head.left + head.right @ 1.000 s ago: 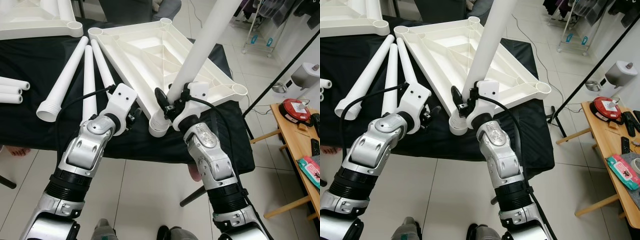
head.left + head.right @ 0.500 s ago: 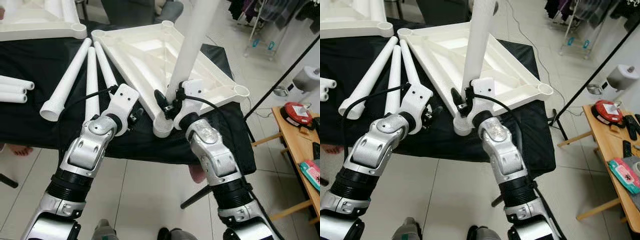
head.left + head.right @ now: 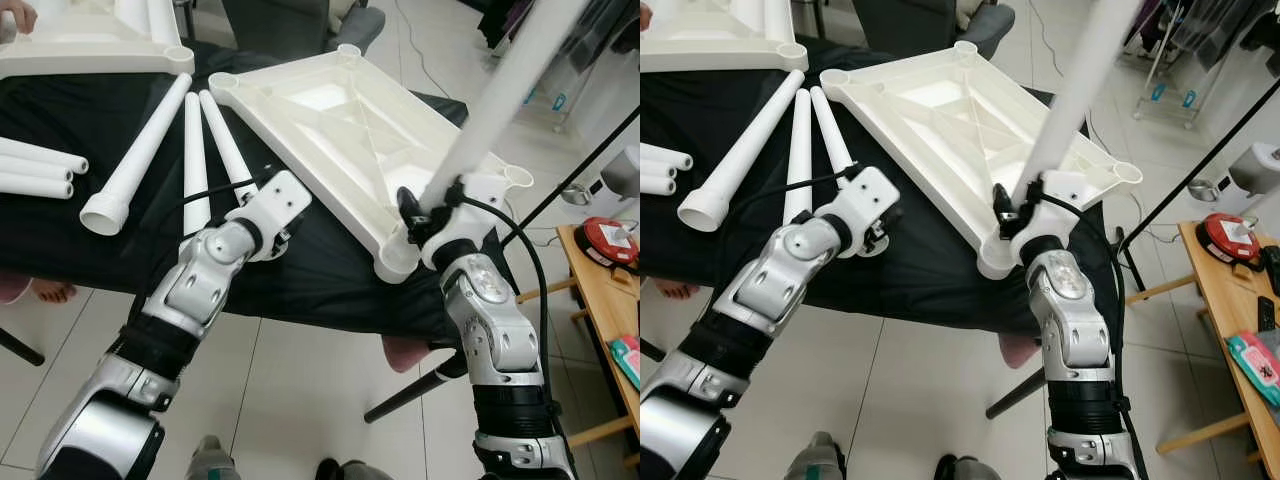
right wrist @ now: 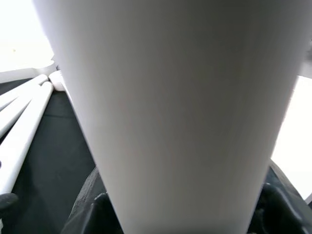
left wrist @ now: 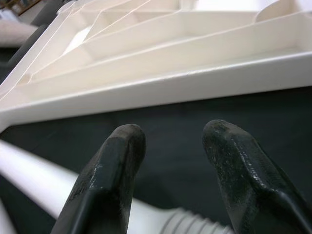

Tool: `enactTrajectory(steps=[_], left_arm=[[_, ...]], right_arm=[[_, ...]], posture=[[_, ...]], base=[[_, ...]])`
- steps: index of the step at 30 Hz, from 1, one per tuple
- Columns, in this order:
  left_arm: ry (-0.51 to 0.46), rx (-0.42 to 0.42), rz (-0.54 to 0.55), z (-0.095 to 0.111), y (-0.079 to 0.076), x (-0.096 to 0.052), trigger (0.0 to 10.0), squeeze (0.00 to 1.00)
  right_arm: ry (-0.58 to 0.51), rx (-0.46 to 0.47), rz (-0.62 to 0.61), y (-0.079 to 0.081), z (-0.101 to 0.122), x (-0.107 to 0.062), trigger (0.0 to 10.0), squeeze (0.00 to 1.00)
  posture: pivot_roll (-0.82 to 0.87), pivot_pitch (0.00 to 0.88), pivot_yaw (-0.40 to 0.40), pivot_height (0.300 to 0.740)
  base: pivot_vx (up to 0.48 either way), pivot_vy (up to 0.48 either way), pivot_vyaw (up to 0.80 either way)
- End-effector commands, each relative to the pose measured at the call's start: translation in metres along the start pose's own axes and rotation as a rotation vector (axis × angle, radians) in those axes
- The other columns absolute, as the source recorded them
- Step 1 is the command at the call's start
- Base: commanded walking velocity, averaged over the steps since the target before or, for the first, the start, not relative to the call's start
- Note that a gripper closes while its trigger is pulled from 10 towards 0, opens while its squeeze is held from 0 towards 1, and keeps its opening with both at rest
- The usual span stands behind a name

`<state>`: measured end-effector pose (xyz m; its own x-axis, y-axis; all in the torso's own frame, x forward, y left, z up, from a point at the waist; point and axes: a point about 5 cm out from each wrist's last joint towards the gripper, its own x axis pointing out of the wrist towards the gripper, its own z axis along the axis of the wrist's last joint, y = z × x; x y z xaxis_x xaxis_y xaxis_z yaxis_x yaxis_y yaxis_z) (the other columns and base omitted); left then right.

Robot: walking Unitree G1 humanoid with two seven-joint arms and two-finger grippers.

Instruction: Building children table

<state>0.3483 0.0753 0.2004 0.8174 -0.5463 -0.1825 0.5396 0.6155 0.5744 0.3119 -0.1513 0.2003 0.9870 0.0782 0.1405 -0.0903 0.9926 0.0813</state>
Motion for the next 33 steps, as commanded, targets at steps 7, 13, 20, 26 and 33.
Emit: enactTrajectory(steps=[7,13,20,26,33], left_arm=[[-0.094,0.148,-0.253,0.016,-0.021,0.018,10.0,1.00],[-0.111,0.344,-0.394,0.017,-0.029,0.033,10.0,1.00],[-0.110,0.420,-0.429,0.029,-0.035,0.051,10.0,0.00],[-0.140,0.425,-0.429,0.044,-0.039,0.061,10.0,0.00],[-0.175,0.401,-0.481,0.058,-0.046,0.066,10.0,0.00]], right_arm=[[0.114,0.065,-0.046,-0.023,-0.028,-0.019,10.0,0.00],[0.085,0.110,-0.025,-0.016,-0.023,-0.015,10.0,0.00],[0.060,0.196,-0.051,-0.011,-0.020,-0.016,10.0,0.00],[0.060,0.241,-0.113,-0.015,-0.023,-0.020,10.0,0.00],[0.036,0.270,-0.223,-0.029,-0.024,-0.028,10.0,0.00]], posture=[[0.16,0.152,-0.060,0.740],[0.14,0.158,-0.036,0.740],[0.12,0.167,-0.012,0.740],[0.09,0.174,0.006,0.740],[0.07,0.177,0.026,0.740]], base=[[0.000,0.000,0.00],[0.000,0.000,0.00],[0.000,0.000,0.00],[0.000,0.000,0.00],[0.000,0.000,0.00]])
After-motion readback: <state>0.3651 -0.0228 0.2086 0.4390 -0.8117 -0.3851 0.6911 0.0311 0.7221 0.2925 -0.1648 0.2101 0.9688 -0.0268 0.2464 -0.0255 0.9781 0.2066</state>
